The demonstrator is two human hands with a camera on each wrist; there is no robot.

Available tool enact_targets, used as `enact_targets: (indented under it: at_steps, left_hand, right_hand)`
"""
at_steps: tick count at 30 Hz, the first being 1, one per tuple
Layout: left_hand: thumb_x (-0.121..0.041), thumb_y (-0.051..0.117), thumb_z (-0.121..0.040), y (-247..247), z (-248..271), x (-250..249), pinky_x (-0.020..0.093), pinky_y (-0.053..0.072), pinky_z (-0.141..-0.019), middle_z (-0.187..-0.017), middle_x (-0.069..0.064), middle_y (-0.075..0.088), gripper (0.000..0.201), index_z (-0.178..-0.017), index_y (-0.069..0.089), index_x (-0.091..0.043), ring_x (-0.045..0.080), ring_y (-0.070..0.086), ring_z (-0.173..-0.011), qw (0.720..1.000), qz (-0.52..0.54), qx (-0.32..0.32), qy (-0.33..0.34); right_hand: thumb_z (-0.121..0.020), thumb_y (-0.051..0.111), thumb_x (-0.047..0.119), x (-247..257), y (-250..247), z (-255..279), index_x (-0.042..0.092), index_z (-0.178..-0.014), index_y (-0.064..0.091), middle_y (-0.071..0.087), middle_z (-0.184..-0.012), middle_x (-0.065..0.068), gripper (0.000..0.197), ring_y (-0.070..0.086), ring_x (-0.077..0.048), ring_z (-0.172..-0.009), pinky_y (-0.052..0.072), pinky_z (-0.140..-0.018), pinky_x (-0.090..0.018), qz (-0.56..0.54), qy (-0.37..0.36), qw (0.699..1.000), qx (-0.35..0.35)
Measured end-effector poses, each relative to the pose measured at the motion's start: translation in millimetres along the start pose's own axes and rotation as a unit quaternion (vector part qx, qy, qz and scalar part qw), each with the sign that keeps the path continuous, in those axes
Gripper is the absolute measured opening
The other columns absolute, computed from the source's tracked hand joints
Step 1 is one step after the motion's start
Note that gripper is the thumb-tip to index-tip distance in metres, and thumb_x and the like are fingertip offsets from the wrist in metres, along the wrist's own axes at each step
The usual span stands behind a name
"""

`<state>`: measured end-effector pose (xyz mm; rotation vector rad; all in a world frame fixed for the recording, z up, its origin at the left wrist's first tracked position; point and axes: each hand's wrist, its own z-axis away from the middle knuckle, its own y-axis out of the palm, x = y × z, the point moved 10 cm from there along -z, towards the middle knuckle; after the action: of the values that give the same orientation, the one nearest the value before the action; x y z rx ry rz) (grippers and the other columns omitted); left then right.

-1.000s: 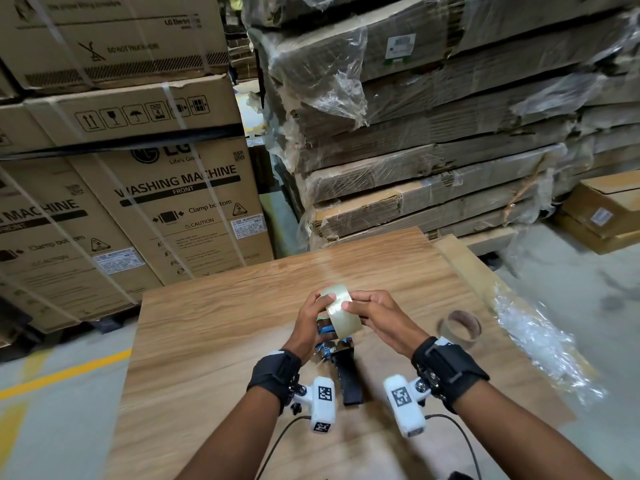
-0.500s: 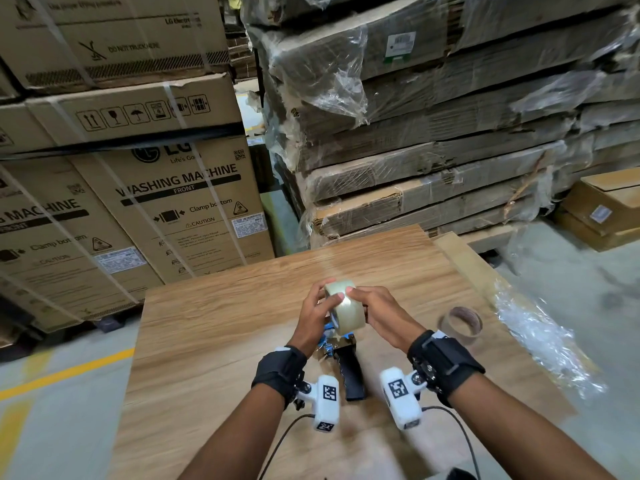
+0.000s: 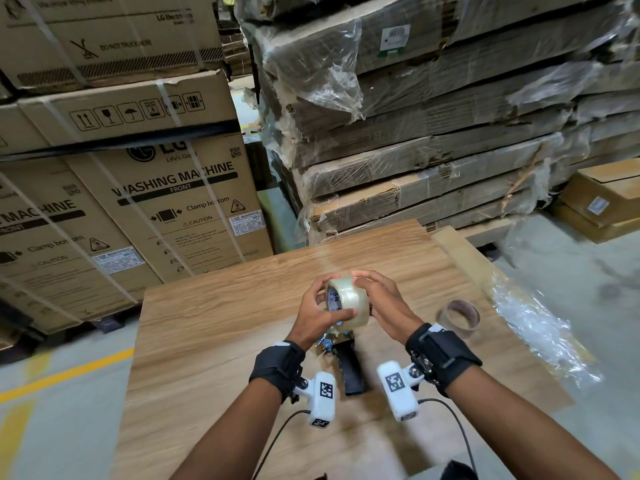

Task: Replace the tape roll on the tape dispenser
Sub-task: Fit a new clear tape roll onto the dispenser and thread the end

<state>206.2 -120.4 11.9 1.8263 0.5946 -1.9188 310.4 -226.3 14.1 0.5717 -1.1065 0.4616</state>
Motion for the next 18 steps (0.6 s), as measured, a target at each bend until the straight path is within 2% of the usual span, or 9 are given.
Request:
enact_targets:
  at_steps: [3, 5, 7, 9, 11, 13, 14, 16, 18]
  left_hand:
    - [-0.021, 0.093, -0.052, -0.2, 0.6, 3.2, 0.026, 0.056, -0.085, -0.122, 0.001, 0.066, 0.082, -0.127, 0.06, -0.023, 0.017, 0.064, -0.109, 1.0, -0.024, 0.009, 0.004]
    - [-0.015, 0.095, -0.052, -0.6, 0.8, 2.2, 0.021, 0.054, -0.086, -0.123, 0.0, 0.066, 0.084, -0.128, 0.06, -0.018, 0.012, 0.064, -0.11, 0.999, -0.034, 0.016, 0.014]
    - [-0.005, 0.094, -0.053, -0.2, 0.7, 0.6, 0.017, 0.052, -0.085, -0.121, -0.003, 0.066, 0.082, -0.128, 0.061, -0.012, 0.004, 0.064, -0.108, 0.999, -0.04, 0.03, 0.022]
    - [-0.003, 0.095, -0.054, -1.0, 0.5, 1.4, 0.016, 0.051, -0.086, -0.12, -0.004, 0.067, 0.082, -0.128, 0.062, -0.012, 0.004, 0.064, -0.107, 0.998, -0.041, 0.035, 0.023]
    - [-0.015, 0.096, -0.051, -4.6, 0.3, 5.2, 0.016, 0.052, -0.083, -0.118, -0.001, 0.07, 0.081, -0.126, 0.064, -0.014, 0.007, 0.067, -0.105, 0.999, -0.044, 0.024, 0.012]
    - [-0.025, 0.094, -0.055, -8.5, 2.1, 10.1, 0.019, 0.054, -0.08, -0.112, 0.0, 0.073, 0.071, -0.12, 0.067, -0.016, 0.011, 0.069, -0.099, 1.0, -0.023, 0.009, -0.013]
    - [-0.026, 0.092, -0.06, -8.7, 3.6, 13.5, 0.022, 0.056, -0.078, -0.109, 0.002, 0.074, 0.061, -0.116, 0.069, -0.016, 0.013, 0.07, -0.097, 1.0, 0.001, 0.007, -0.028]
    - [-0.029, 0.085, -0.071, -8.1, 8.7, 18.5, 0.032, 0.059, -0.073, -0.105, 0.007, 0.073, 0.043, -0.11, 0.072, -0.017, 0.014, 0.07, -0.094, 0.997, 0.045, 0.005, -0.056]
    - [-0.037, 0.08, -0.076, -7.3, 12.8, 22.0, 0.042, 0.062, -0.073, -0.094, 0.0, 0.072, 0.034, -0.104, 0.072, -0.018, 0.015, 0.069, -0.089, 0.996, 0.056, 0.004, -0.076]
  right_hand:
    - [-0.093, 0.054, 0.008, -1.1, 2.5, -1.0, 0.005, -0.116, 0.071, 0.07, -0.094, -0.011, 0.029, 0.065, -0.023, -0.078, 0.05, -0.064, -0.032, 0.042, 0.016, 0.999, 0.028]
    - [-0.086, 0.056, 0.013, -1.1, 2.9, 0.1, 0.0, -0.113, 0.07, 0.069, -0.093, -0.011, 0.034, 0.064, -0.025, -0.08, 0.049, -0.068, -0.035, 0.064, 0.019, 0.997, 0.033]
    - [-0.079, 0.056, 0.019, -2.8, 4.7, 0.6, -0.001, -0.101, 0.066, 0.065, -0.091, -0.011, 0.032, 0.061, -0.026, -0.082, 0.046, -0.07, -0.037, 0.076, 0.026, 0.996, 0.043]
    - [-0.086, 0.053, 0.016, -4.8, 8.0, 0.9, 0.008, -0.091, 0.063, 0.062, -0.088, -0.01, 0.014, 0.059, -0.026, -0.083, 0.046, -0.069, -0.035, 0.087, 0.028, 0.994, 0.058]
    - [-0.093, 0.051, 0.011, -5.8, 9.2, 0.7, 0.006, -0.095, 0.066, 0.066, -0.089, -0.007, 0.017, 0.061, -0.024, -0.084, 0.047, -0.068, -0.033, 0.083, 0.024, 0.994, 0.059]
    - [-0.095, 0.051, 0.008, -4.4, 9.9, 1.2, -0.002, -0.109, 0.068, 0.07, -0.094, -0.006, 0.024, 0.064, -0.02, -0.084, 0.049, -0.069, -0.032, 0.078, 0.017, 0.995, 0.057]
    - [-0.096, 0.051, 0.007, -3.7, 10.8, 1.0, -0.001, -0.112, 0.07, 0.071, -0.096, -0.006, 0.026, 0.064, -0.019, -0.084, 0.05, -0.069, -0.032, 0.08, 0.012, 0.995, 0.058]
    - [-0.095, 0.053, 0.007, -1.3, 13.1, 1.8, 0.006, -0.11, 0.075, 0.073, -0.097, -0.006, 0.027, 0.065, -0.019, -0.084, 0.05, -0.072, -0.034, 0.091, 0.0, 0.994, 0.061]
    - [-0.094, 0.055, 0.01, 0.5, 13.4, 2.2, 0.013, -0.106, 0.078, 0.075, -0.095, -0.006, 0.025, 0.065, -0.02, -0.081, 0.048, -0.073, -0.035, 0.107, -0.012, 0.992, 0.058]
